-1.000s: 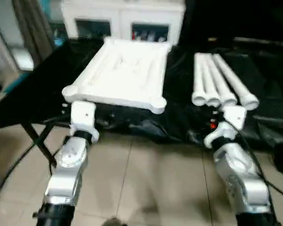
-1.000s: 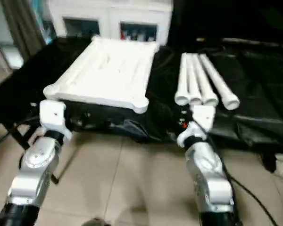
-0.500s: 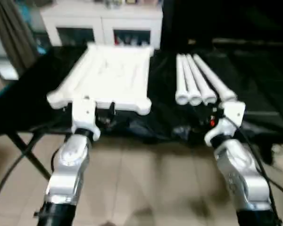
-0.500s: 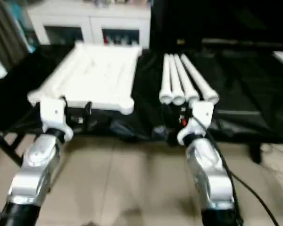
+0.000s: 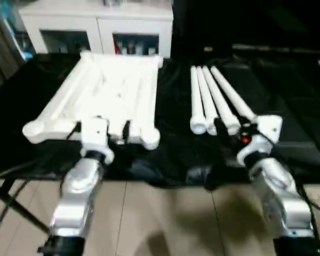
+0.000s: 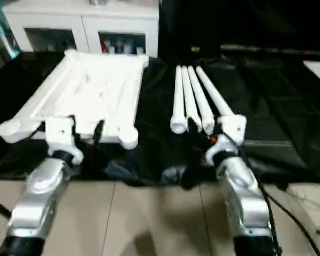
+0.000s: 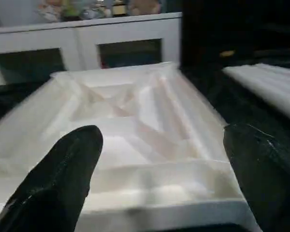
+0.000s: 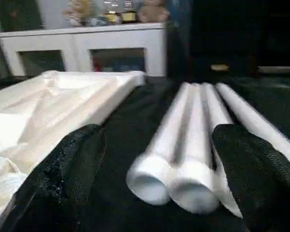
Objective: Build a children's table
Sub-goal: Move to table
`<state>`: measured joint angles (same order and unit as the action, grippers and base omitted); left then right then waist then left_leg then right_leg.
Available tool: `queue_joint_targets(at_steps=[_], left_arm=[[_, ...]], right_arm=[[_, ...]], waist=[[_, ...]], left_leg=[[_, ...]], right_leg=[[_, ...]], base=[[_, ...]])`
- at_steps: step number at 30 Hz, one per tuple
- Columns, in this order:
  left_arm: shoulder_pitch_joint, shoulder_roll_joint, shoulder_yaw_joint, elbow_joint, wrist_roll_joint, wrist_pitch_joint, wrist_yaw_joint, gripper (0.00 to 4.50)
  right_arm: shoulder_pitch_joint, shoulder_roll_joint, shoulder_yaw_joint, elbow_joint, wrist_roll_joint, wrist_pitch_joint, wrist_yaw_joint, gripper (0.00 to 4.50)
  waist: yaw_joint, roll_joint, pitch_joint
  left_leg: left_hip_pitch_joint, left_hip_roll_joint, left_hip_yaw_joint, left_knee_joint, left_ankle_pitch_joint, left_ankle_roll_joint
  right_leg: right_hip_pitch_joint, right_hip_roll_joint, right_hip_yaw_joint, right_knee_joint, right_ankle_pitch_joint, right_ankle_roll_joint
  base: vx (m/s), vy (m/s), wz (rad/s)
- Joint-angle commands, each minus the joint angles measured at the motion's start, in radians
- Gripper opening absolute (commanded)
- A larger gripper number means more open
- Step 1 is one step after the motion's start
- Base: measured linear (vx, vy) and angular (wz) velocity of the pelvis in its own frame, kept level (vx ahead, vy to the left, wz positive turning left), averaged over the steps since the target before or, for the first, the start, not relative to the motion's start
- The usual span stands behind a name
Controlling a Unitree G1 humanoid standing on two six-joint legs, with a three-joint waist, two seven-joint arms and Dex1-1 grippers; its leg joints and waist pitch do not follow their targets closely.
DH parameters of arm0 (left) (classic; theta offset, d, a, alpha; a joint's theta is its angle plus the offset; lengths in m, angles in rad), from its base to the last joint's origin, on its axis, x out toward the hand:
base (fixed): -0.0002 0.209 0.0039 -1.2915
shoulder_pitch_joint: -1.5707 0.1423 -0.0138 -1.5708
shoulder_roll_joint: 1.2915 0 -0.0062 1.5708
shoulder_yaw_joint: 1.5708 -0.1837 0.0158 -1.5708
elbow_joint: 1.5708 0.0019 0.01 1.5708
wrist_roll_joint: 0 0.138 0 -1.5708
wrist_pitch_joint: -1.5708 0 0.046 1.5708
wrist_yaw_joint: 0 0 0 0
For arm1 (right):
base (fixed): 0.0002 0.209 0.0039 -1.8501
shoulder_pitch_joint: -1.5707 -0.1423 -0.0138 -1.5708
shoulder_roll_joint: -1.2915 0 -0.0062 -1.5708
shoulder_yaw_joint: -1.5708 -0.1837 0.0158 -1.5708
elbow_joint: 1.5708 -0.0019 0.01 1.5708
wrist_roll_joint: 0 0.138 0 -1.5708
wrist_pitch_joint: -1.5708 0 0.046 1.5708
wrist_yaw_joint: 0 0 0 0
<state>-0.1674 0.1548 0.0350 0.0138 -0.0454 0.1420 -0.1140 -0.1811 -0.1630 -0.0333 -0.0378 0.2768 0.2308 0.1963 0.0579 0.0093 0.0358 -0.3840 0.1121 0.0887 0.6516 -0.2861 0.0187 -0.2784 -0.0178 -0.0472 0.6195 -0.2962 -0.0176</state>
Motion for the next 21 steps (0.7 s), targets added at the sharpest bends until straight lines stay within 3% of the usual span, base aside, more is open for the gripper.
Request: queue_joint_targets(at_steps=[1,2,3,4,5,6,7,8,9,10,11,12,13,14,15,16,17,18,19,20,21], left_arm=[[0.001,0.011,0.016,-0.004,0.004,0.004,-0.009,4.5],[-0.003,0.015,0.017,-0.005,0.002,0.01,-0.017,4.5],[-0.005,0.016,0.017,-0.007,0.001,0.012,-0.018,4.5],[-0.008,0.018,0.016,-0.008,-0.001,0.015,-0.024,4.5],[-0.01,0.022,0.014,-0.008,-0.003,0.014,-0.03,4.5],[-0.01,0.027,0.01,-0.008,-0.004,0.012,-0.033,4.5],[-0.01,0.029,0.009,-0.008,-0.005,0.012,-0.034,4.5],[-0.011,0.035,0.009,-0.009,-0.007,0.012,-0.036,4.5],[-0.011,0.036,0.01,-0.01,-0.007,0.012,-0.036,4.5],[-0.013,0.042,0.017,-0.011,-0.007,0.013,-0.038,4.5],[-0.017,0.043,0.025,-0.008,-0.01,0.014,-0.04,4.5],[-0.02,0.044,0.029,-0.004,-0.011,0.013,-0.042,4.5],[-0.022,0.046,0.031,-0.002,-0.01,0.011,-0.044,4.5],[-0.027,0.049,0.035,0.002,-0.01,0.009,-0.046,4.5],[-0.028,0.05,0.037,0.003,-0.01,0.007,-0.046,4.5],[-0.029,0.05,0.037,0.003,-0.01,0.006,-0.046,4.5],[-0.031,0.053,0.039,0.005,-0.012,0.006,-0.047,4.5],[-0.034,0.055,0.04,0.009,-0.013,0.005,-0.048,4.5],[-0.036,0.056,0.041,0.01,-0.014,0.003,-0.048,4.5],[-0.037,0.058,0.042,0.01,-0.015,0.003,-0.049,4.5],[-0.037,0.059,0.041,0.01,-0.016,0.002,-0.05,4.5]], right_arm=[[-0.006,0.008,0.028,-0.01,-0.002,0.005,0.016,3.98],[-0.002,0.01,0.03,-0.015,0.003,0.009,0.025,3.98],[-0.001,0.012,0.027,-0.017,0.008,0.012,0.026,3.98],[0.0,0.015,0.021,-0.022,0.018,0.017,0.03,3.98],[0.002,0.016,0.02,-0.024,0.021,0.017,0.032,3.98],[0.004,0.017,0.019,-0.022,0.023,0.017,0.039,3.98],[0.005,0.017,0.019,-0.021,0.024,0.017,0.042,3.98],[0.009,0.017,0.026,-0.015,0.016,0.013,0.047,3.98],[0.01,0.016,0.029,-0.013,0.014,0.013,0.05,3.98],[0.015,0.016,0.046,-0.004,0.004,0.011,0.062,3.98],[0.017,0.013,0.062,0.002,-0.013,0.001,0.07,3.98],[0.018,0.013,0.072,0.006,-0.021,-0.004,0.074,3.98],[0.017,0.013,0.081,0.01,-0.025,-0.006,0.08,3.98],[0.012,0.013,0.092,0.018,-0.028,-0.011,0.087,3.98],[0.01,0.014,0.095,0.021,-0.027,-0.012,0.089,3.98],[0.008,0.015,0.096,0.022,-0.027,-0.012,0.092,3.98],[0.003,0.019,0.099,0.024,-0.027,-0.013,0.099,3.98],[-0.001,0.022,0.1,0.026,-0.028,-0.014,0.1,3.98],[-0.002,0.03,0.095,0.025,-0.008,-0.003,0.109,3.98],[-0.004,0.033,0.097,0.02,0.005,0.003,0.125,3.98],[-0.004,0.03,0.103,0.018,-0.002,0.001,0.128,3.98]], waist=[[0.006,0.047,-0.041],[-0.048,0.074,-0.05],[-0.048,0.074,-0.05],[-0.052,0.056,-0.067],[-0.055,0.048,-0.071],[-0.056,0.032,-0.068],[-0.055,0.028,-0.063],[-0.047,-0.009,-0.043],[-0.044,-0.033,-0.047],[-0.006,-0.075,-0.042],[0.01,-0.063,-0.049],[0.01,-0.061,-0.047],[0.012,-0.056,-0.046],[0.021,-0.05,-0.036],[0.02,-0.026,-0.034],[0.018,0.004,-0.032],[0.008,0.024,-0.019],[-0.027,0.054,-0.013],[-0.055,0.084,-0.039],[-0.067,0.067,-0.057],[-0.061,0.065,-0.051]], left_leg=[[0.044,0.097,-0.033,-0.118,0.041,0.029],[0.132,0.159,-0.132,-0.156,-0.192,0.119],[0.132,0.159,-0.132,-0.156,-0.192,0.119],[0.179,0.177,-0.156,-0.124,-0.149,0.282],[0.183,0.172,-0.157,-0.116,-0.059,0.332],[0.172,0.161,-0.137,-0.113,0.075,0.401],[0.156,0.151,-0.12,-0.123,0.115,0.416],[0.105,0.094,-0.049,-0.134,0.037,0.364],[0.093,0.056,-0.017,-0.113,-0.05,0.312],[0.03,-0.033,0.031,0.002,-0.161,0.2],[-0.001,-0.019,0.002,0.076,-0.065,0.107],[-0.024,-0.011,-0.009,0.086,-0.023,0.064],[-0.036,-0.009,-0.016,0.087,0.01,0.032],[-0.065,0.016,-0.019,0.068,0.073,0.031],[-0.045,0.031,-0.022,0.039,0.097,0.038],[-0.037,0.054,-0.016,-0.011,0.111,0.095],[-0.025,0.06,-0.013,-0.041,0.056,0.097],[-0.06,0.062,-0.048,-0.119,-0.136,0.118],[0.074,0.118,-0.073,-0.126,-0.258,0.091],[0.164,0.175,-0.15,-0.144,-0.359,0.107],[0.159,0.16,-0.145,-0.134,-0.284,0.135]], right_leg=[[0.027,-0.067,-0.001,-0.1,-0.243,-0.129],[-0.059,-0.013,-0.034,0.048,-0.186,-0.071],[-0.059,-0.013,-0.034,0.048,-0.186,-0.071],[-0.129,-0.037,-0.016,0.111,-0.088,0.027],[-0.15,-0.043,-0.014,0.122,-0.066,0.062],[-0.173,-0.051,-0.007,0.134,-0.015,0.104],[-0.174,-0.052,-0.005,0.135,0.01,0.113],[-0.143,-0.077,0.025,0.034,0.127,0.049],[-0.115,-0.101,0.052,-0.023,0.143,0.028],[-0.024,-0.182,0.152,-0.127,-0.224,0.043],[0.02,-0.231,0.186,-0.134,-0.478,-0.026],[0.037,-0.23,0.175,-0.127,-0.506,-0.051],[0.042,-0.22,0.166,-0.122,-0.485,-0.083],[0.054,-0.229,0.091,-0.135,-0.37,-0.191],[0.035,-0.228,0.061,-0.145,-0.365,-0.204],[0.046,-0.228,-0.03,-0.171,-0.406,-0.195],[0.058,-0.21,-0.072,-0.179,-0.443,-0.17],[0.096,-0.105,-0.137,-0.115,-0.418,-0.094],[0.002,-0.045,-0.104,-0.048,-0.332,-0.089],[-0.095,-0.04,-0.049,0.075,-0.094,-0.054],[-0.116,-0.035,-0.043,0.093,-0.071,-0.025]], base=[[0.193,0.097,-0.07],[0.208,0.105,-0.03],[0.208,0.105,-0.03],[0.198,0.053,0.06],[0.155,0.028,-0.02],[0.155,0.028,-0.02],[0.133,-0.01,-0.1],[0.137,-0.063,-0.08],[0.137,-0.063,-0.08],[0.115,-0.109,0.05],[0.11,-0.1,-0.03],[0.11,-0.1,-0.03],[0.129,-0.048,-0.11],[0.128,0.001,0.11],[0.128,0.001,0.11],[0.146,0.076,0.37],[0.17,0.15,0.34],[0.17,0.15,0.34],[0.228,0.122,0.28],[0.216,0.085,0.23],[0.216,0.085,0.23]])
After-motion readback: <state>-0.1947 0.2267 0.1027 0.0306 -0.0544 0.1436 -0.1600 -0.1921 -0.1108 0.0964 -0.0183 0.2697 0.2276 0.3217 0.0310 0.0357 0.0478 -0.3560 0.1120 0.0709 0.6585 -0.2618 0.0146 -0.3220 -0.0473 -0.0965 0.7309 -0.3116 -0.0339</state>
